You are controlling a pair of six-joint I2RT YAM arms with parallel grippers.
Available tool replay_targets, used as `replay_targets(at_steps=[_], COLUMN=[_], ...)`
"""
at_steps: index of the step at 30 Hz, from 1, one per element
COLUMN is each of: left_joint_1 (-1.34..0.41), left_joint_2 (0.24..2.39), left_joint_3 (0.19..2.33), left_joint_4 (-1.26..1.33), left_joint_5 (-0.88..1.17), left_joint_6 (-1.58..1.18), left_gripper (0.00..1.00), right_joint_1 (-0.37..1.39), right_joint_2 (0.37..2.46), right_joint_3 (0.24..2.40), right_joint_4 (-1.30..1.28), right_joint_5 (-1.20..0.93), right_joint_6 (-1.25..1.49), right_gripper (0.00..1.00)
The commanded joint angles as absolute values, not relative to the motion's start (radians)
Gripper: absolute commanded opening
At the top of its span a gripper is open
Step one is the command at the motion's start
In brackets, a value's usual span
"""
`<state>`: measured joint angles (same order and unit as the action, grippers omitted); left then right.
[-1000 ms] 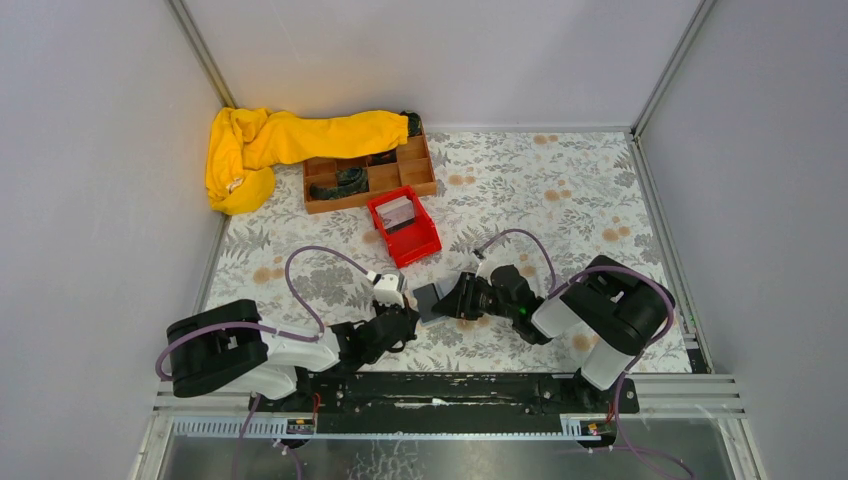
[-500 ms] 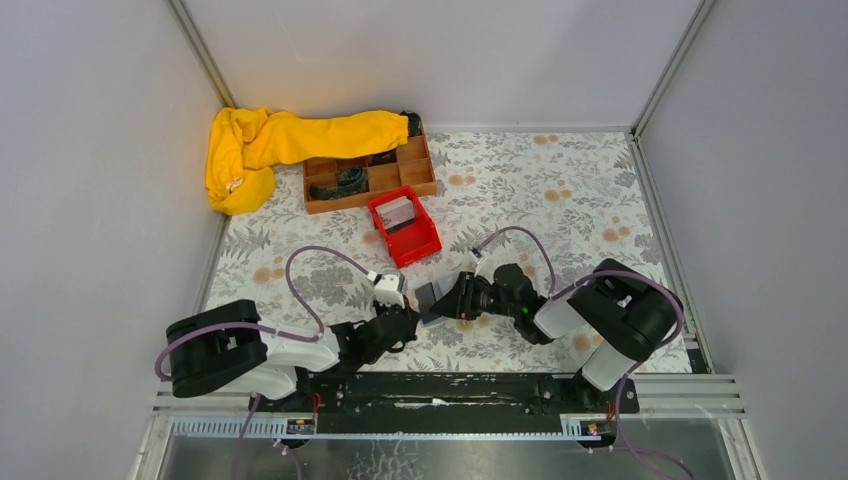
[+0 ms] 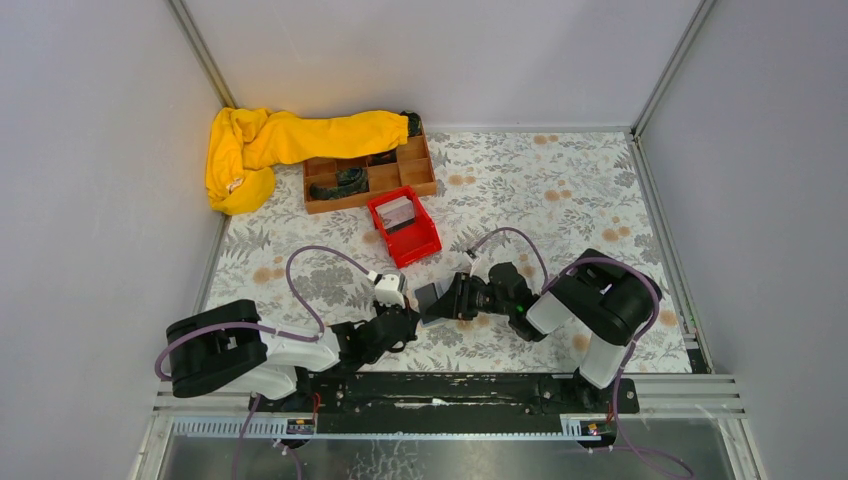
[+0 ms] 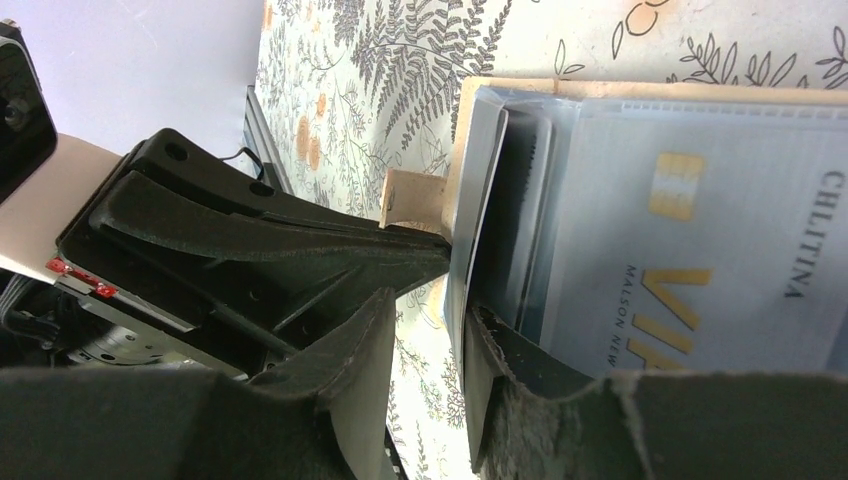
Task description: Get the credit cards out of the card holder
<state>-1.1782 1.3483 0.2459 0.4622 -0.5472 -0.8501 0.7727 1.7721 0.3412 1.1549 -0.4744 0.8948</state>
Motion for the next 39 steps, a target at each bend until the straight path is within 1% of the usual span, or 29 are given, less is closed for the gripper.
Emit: replay_targets(at_steps=[1, 12, 33, 34, 37, 39], left_joint_1=[-1.188, -1.188, -1.187, -1.189, -1.189, -1.188], left_joint_2=[1.37, 1.368, 1.372, 1.371, 1.367, 1.366], left_joint_3=[0.269, 0.242, 0.244, 0.245, 0.244, 0.245], left_joint_4=[0.463, 0.481, 0.473, 0.471, 0.469, 0.468], left_joint_5=[-0.525, -0.52, -0.528, -0.528, -0.529, -0.528], left_joint_6=[-0.849, -0.864, -0.868, -0.867, -0.868, -0.866], left_gripper=[0.0, 0.0, 0.0, 0.0, 0.0, 0.0], right_joint_1=[0.785, 0.699, 0.638, 0.637, 0.635, 0.635], right_joint_2=[1.768, 1.634, 1.554, 1.549, 1.526, 1.508], right_joint_3=[0.386, 0.315, 0.272, 0.27, 0.267, 0.266], right_joint_4=[1.188, 1.095, 0.986, 0.974, 0.932, 0.894], right_joint_5=[-0.529, -0.532, -0.5, -0.496, -0.472, -0.447], right_joint_6=[0.888, 0.839, 0.773, 0.766, 0.742, 0.722], right_gripper=[0.37, 0.37, 0.37, 0.36, 0.3, 0.24])
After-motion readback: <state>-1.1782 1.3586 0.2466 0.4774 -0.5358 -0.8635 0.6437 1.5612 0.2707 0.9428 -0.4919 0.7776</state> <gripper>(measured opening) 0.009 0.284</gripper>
